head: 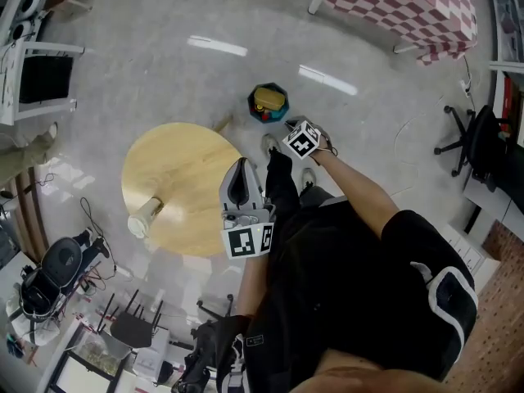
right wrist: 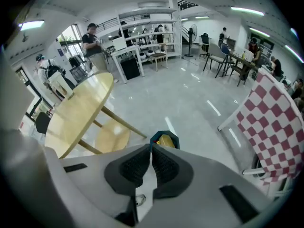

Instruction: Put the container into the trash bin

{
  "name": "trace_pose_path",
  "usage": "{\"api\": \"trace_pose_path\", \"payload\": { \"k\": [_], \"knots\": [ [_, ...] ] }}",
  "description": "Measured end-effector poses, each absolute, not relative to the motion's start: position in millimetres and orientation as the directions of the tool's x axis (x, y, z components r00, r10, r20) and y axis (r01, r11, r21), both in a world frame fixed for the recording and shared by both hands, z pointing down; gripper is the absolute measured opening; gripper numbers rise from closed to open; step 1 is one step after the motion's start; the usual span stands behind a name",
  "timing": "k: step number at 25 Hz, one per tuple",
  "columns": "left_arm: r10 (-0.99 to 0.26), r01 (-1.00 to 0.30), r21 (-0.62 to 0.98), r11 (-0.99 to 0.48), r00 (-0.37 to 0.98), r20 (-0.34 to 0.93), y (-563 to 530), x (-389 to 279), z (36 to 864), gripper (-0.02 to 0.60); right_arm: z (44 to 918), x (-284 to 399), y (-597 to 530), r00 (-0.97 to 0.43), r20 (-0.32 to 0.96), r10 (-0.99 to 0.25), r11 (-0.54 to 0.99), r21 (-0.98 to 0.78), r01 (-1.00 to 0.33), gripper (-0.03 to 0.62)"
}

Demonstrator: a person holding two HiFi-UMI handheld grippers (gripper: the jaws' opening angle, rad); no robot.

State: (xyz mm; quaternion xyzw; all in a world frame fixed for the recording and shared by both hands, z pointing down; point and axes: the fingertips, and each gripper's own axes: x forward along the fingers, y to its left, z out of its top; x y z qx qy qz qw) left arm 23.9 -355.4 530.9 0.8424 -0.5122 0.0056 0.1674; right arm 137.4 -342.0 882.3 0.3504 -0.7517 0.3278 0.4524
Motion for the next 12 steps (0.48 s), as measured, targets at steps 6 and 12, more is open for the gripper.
{"api": "trace_pose_path", "payload": {
  "k": [6,12],
  "knots": [
    [-0.871,-0.862,0.258,-0.437,0.477,0.12,-290.2,53.8,492.5,0.009,803.6,160.7,-300.4,-0.408,0.837,-0.364,0.488,-0.203,-0.849,0.031],
    [-0.879,-0.866,0.229,-0.445,0.471,0.072,-206.8,75.5,461.3,0.009,721.7,175.4,-245.7,-0.461,0.709,-0.534,0.466,-0.208,-0.86,0.028]
  ]
}}
